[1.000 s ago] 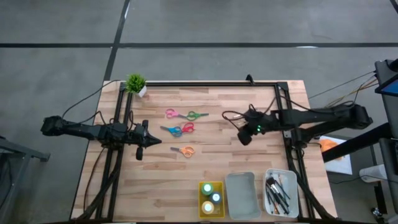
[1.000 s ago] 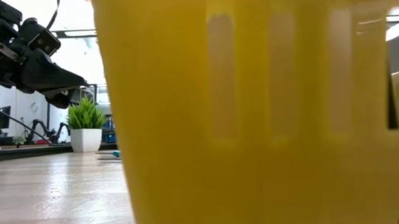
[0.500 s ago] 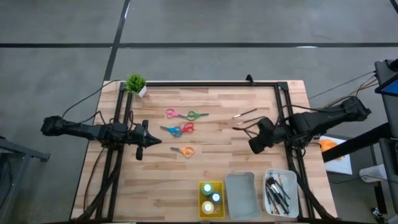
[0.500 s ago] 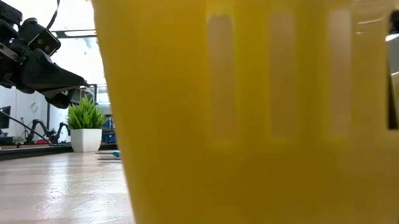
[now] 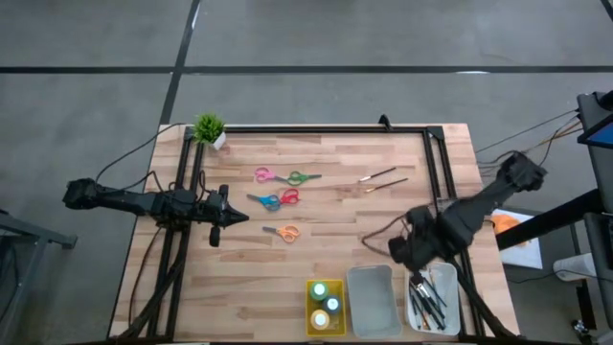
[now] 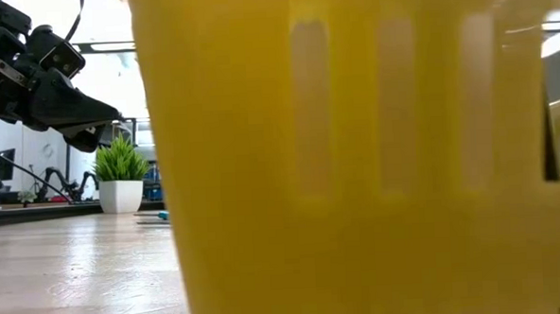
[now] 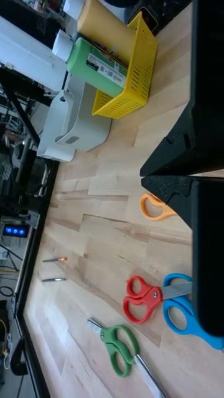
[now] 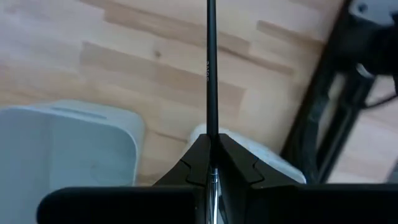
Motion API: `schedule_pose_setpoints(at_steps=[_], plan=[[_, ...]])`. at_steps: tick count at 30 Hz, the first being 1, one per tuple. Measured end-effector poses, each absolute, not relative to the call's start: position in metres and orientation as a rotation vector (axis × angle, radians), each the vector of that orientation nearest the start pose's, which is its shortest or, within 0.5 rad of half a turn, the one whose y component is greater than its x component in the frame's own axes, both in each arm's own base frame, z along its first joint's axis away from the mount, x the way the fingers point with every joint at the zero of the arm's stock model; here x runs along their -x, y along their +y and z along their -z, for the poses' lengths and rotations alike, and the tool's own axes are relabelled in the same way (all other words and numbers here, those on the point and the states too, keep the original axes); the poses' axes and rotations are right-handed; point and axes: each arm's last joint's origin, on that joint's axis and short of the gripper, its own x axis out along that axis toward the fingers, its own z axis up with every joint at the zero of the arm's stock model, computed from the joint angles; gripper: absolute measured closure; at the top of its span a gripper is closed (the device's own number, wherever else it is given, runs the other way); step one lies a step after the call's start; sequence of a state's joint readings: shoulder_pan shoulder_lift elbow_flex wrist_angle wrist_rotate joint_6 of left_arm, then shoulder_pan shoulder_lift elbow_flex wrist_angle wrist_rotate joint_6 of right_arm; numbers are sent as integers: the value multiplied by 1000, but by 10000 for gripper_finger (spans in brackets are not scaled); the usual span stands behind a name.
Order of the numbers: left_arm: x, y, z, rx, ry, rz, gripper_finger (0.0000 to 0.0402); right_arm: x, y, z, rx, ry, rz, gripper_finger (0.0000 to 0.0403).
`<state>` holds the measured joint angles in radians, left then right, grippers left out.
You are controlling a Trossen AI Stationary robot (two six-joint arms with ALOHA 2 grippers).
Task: Pick & Place Paint Supplies
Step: Put the silver brush into the white bin
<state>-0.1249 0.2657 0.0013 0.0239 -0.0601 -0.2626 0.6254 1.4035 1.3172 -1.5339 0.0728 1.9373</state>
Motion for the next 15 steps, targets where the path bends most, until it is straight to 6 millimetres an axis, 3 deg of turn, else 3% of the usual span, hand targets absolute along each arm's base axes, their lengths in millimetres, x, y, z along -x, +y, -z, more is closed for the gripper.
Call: schedule_pose_setpoints(at_steps=[7,15], plan=[[-111,-12,-144,239,247,33,402,-181,180,-301,-927,1246,1146,388],[-111,-12,-144,239,247,33,402,-177,220,-286,-927,1328,1234,388]])
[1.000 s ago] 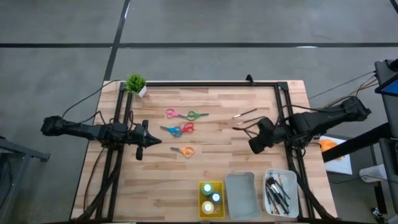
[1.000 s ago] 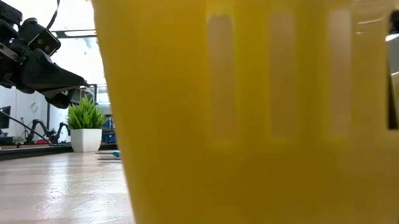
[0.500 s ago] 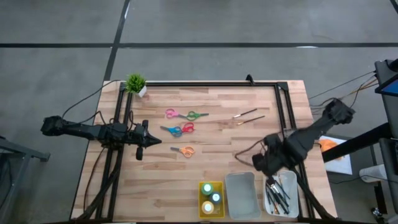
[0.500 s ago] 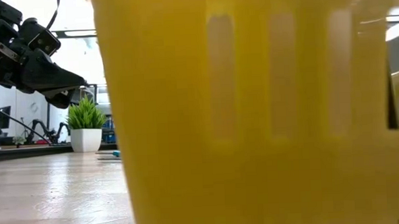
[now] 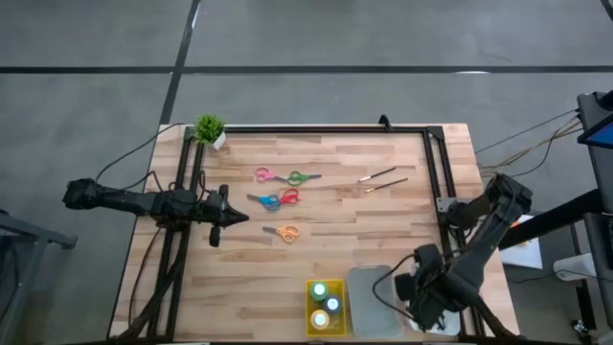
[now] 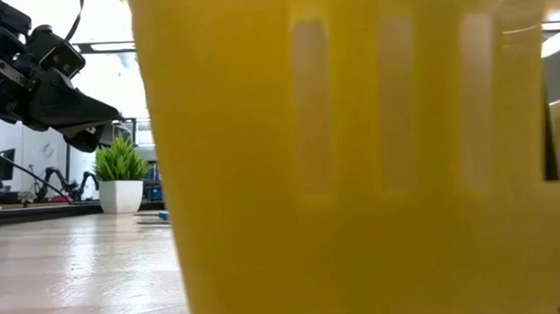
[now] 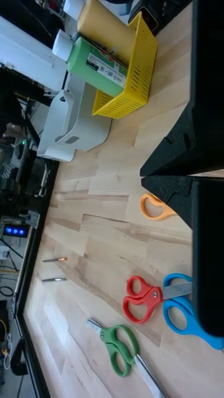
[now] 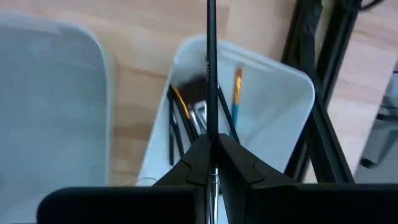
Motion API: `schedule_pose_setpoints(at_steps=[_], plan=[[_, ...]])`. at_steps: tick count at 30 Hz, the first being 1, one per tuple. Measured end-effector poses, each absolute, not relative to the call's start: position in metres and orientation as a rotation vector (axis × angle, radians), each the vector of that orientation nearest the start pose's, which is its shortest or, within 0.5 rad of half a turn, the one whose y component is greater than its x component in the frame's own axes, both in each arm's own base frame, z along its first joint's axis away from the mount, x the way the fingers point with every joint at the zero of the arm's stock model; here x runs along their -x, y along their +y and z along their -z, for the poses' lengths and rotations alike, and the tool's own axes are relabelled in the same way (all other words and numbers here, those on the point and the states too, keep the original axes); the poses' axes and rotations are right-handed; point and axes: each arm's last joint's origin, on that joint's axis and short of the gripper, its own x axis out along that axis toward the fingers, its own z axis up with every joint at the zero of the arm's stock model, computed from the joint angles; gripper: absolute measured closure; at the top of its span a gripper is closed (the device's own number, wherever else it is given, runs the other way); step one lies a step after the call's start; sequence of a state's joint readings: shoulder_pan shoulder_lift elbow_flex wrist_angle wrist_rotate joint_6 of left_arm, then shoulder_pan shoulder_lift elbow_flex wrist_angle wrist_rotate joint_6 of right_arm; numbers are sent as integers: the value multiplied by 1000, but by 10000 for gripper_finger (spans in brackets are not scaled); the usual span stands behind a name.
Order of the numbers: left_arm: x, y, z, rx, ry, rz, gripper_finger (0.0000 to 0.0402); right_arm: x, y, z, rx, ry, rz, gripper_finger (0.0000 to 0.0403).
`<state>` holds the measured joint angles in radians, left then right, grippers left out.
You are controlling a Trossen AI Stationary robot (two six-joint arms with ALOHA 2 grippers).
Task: Pick & Place Paint Supplies
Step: Put the silver brush into the white bin, then put the gold paint brush into the white bin
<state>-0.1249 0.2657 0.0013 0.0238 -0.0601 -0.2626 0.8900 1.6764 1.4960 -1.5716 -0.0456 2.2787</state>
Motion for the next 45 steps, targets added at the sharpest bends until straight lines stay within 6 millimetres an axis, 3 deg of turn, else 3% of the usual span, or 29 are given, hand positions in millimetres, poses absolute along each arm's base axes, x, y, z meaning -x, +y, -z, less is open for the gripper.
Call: schedule_pose_setpoints(at_steps=[12,27,33,40,45], plan=[[-111,-12,-144,239,247,33,402,-171,261,-256,-807,1417,1292,388],[-111,-12,-144,239,246,33,402,-177,295,-181,-628,1354,1443,388],[-111,-12,-144,239,247,33,402,-176,297,-174,-621,1340,1461,387],[-111,-12,-144,239,246,33,402,-177,299,-173,-642,1345,1441,347],[-111,-12,-144,239,246,33,402,-177,300,-173,-651,1348,1433,340]])
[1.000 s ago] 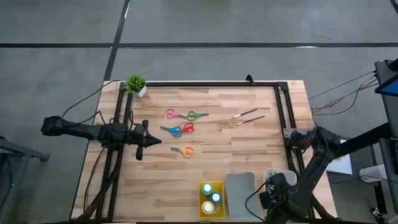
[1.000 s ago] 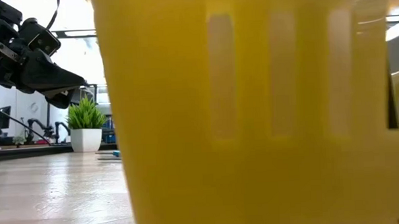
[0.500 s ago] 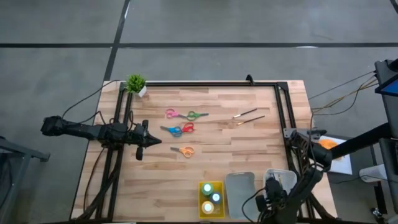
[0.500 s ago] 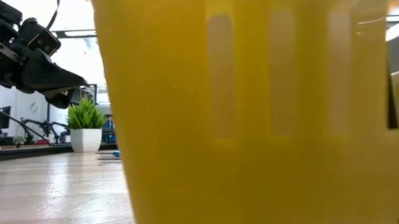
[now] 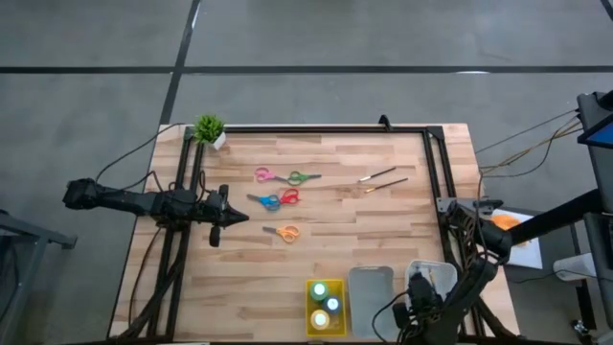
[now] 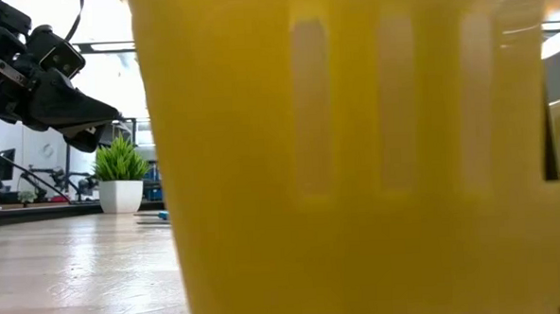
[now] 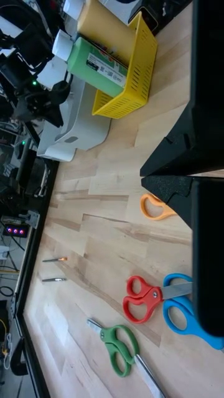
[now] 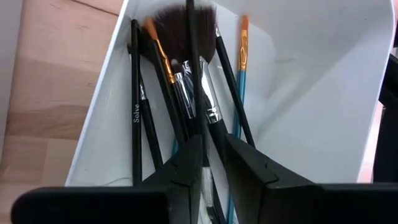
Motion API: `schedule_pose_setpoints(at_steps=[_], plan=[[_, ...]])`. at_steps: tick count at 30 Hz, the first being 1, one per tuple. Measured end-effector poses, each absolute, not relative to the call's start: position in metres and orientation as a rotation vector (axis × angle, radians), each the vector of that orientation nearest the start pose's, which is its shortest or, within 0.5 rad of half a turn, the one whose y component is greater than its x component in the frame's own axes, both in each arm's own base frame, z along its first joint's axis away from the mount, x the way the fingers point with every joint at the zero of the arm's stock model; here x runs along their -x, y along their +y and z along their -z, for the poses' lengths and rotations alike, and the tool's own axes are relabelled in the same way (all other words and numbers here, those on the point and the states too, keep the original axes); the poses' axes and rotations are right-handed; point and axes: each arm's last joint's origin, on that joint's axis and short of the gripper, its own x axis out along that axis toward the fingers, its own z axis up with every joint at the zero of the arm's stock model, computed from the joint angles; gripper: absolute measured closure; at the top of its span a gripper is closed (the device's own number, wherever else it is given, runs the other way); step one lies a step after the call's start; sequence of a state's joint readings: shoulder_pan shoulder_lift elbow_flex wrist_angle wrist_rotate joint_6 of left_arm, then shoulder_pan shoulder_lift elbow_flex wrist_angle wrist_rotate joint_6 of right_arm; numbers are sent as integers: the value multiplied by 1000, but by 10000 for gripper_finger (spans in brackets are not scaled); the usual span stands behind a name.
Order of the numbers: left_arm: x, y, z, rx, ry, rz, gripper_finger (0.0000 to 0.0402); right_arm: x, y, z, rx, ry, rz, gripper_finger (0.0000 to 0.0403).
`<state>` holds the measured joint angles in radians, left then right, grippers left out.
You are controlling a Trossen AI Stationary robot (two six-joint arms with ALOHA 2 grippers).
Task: Pick & Place Paint Supplies
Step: Put the gold paint brush into the white bin
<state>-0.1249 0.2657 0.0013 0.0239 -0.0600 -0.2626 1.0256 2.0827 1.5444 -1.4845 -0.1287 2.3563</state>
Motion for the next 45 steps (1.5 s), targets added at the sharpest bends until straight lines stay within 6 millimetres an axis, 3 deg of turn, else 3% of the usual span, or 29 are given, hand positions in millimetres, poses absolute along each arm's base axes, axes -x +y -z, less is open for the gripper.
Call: schedule_pose_setpoints(at_steps=[7,20,26,38,45], plan=[[-111,-12,-144,239,246,33,402,-177,298,-179,-658,1353,1423,339],[-111,-12,-144,239,246,33,402,-163,260,-246,-730,1263,1259,339],[-111,-12,-144,239,246,32,402,-153,225,-256,-710,1172,1201,339],[-111,-12,-144,239,247,33,402,-146,135,-255,-553,941,1112,339],[-111,-12,-144,239,246,33,402,-156,93,-250,-400,1005,948,339]])
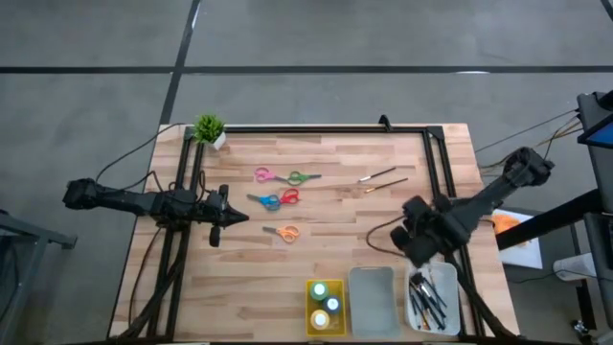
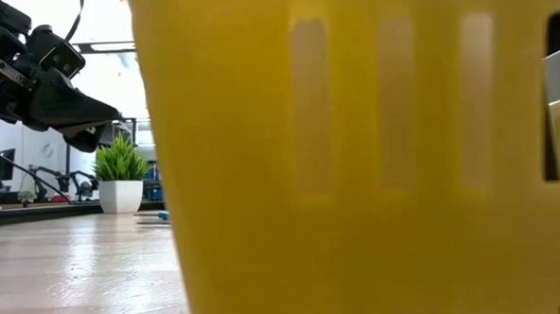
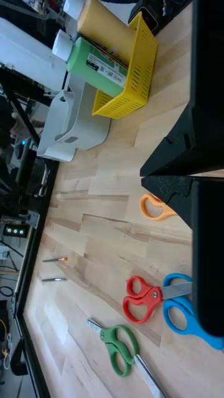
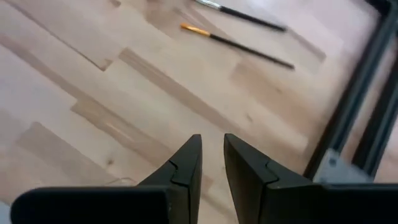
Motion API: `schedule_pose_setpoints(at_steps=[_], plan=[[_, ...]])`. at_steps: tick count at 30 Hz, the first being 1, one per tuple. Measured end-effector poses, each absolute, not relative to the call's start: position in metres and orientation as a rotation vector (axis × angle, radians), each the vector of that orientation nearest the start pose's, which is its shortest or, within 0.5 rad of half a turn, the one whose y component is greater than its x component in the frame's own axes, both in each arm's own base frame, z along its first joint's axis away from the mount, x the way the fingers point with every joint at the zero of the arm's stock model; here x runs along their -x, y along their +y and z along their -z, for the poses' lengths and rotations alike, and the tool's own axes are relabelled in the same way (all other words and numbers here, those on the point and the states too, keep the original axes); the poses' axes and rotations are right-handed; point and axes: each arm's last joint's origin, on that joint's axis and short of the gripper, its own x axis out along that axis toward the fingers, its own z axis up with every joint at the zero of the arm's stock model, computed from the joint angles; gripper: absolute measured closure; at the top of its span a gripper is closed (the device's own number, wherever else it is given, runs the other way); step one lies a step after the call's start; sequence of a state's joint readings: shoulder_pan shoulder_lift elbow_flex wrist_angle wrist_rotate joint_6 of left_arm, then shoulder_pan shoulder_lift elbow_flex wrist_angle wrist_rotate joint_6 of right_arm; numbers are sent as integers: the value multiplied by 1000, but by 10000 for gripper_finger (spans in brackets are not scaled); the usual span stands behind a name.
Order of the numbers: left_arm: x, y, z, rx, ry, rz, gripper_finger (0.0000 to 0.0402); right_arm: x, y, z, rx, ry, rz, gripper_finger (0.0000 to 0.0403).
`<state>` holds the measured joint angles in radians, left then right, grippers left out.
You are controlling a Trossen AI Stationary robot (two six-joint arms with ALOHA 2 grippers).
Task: Pick & Place Paint Supplies
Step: Put the gold paint brush into the white bin
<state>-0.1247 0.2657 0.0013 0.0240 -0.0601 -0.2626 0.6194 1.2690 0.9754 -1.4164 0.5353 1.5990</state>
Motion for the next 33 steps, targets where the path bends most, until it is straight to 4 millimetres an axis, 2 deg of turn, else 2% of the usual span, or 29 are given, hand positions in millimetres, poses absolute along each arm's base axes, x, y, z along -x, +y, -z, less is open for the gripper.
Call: schedule_pose_setpoints(at_steps=[6,20,25,33], plan=[[-111,-12,-144,239,246,33,402,-169,57,-248,-335,1115,819,339],[-111,-12,-144,239,246,33,402,-207,-21,-232,-48,1406,407,339],[-111,-12,-144,239,246,33,402,-216,-38,-217,32,1507,322,339],[-111,-12,-144,239,247,33,402,-229,-54,-191,132,1632,210,339]])
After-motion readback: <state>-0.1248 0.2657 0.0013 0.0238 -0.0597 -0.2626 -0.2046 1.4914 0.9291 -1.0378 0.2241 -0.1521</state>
